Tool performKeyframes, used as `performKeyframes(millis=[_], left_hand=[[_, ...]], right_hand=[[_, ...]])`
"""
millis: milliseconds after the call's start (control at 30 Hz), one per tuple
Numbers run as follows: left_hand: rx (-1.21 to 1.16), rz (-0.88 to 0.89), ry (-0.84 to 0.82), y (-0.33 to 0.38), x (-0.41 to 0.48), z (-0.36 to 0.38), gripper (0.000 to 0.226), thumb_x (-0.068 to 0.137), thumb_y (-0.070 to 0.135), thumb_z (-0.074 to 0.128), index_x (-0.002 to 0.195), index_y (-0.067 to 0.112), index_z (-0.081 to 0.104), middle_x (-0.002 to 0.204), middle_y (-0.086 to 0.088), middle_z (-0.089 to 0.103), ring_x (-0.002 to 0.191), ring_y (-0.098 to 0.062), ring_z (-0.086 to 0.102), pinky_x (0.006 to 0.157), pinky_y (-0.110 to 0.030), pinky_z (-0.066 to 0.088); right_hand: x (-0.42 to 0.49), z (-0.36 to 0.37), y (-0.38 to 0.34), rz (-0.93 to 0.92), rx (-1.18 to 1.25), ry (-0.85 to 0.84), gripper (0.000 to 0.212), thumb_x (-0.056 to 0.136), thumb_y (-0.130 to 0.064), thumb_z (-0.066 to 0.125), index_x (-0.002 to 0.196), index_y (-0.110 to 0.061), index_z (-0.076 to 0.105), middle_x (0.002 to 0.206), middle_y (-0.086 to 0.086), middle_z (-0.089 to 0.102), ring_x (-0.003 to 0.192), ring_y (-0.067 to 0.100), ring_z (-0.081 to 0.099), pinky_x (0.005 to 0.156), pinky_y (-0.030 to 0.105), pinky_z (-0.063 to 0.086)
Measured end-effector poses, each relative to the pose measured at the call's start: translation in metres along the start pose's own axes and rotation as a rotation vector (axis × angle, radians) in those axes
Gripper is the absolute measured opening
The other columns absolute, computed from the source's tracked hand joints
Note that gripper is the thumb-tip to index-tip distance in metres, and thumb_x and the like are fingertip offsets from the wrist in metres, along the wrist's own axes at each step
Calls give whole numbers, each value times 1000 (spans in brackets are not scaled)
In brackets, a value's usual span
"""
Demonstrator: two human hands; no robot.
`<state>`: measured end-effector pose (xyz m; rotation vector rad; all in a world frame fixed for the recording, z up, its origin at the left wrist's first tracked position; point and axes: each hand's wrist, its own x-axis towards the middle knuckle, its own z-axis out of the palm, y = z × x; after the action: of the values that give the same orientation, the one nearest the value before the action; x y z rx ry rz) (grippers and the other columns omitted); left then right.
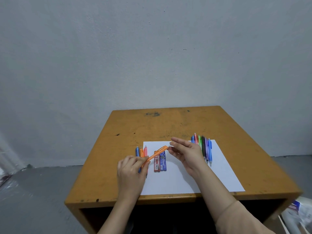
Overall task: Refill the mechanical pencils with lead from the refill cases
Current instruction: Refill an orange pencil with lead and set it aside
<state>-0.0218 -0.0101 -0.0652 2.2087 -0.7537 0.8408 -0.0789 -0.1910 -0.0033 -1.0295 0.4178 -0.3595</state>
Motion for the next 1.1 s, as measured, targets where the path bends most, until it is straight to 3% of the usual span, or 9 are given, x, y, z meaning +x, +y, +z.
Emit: performKeyframes(millis=[233,600,767,967,1100], left_hand=[[-18,26,16,-1,0,1,16,73,22,76,88,16,77,77,9,68,80,-9,51,72,-21,24],[-25,39,18,-1,1,2,17,71,18,79,88,14,77,77,7,68,81,-9,49,71,-21,24],[-26,66,42,0,-1,-1,18,76,24,70,88,12,76,77,5,68,81,-8,50,73,-22,29],[-10,72,36,2,-1,-2,22,69,17,81,90,11,76,80,4,69,82,-8,50,73,-24,32],[-95,5,66,1,2,-3,19,80,31,71,87,14,76,79,8,68,83,-6,50,74,-22,28]], right_hand=[[-4,3,2,-7,0,-20,19,83,8,63,100,2,70,87,17,71,77,23,70,71,28,60],[-9,6,7,-94,-93,16,16,83,2,66,88,-11,74,89,11,74,83,22,72,72,26,59],[-11,7,10,-97,-111,17,14,84,0,66,95,-6,73,88,11,74,85,21,71,77,29,59],[-11,8,14,-92,-86,5,15,84,-1,66,95,-8,73,90,13,74,86,24,71,78,30,59],[-13,10,14,-125,-53,-14,16,84,2,65,98,-2,71,89,14,73,85,25,71,77,31,59]])
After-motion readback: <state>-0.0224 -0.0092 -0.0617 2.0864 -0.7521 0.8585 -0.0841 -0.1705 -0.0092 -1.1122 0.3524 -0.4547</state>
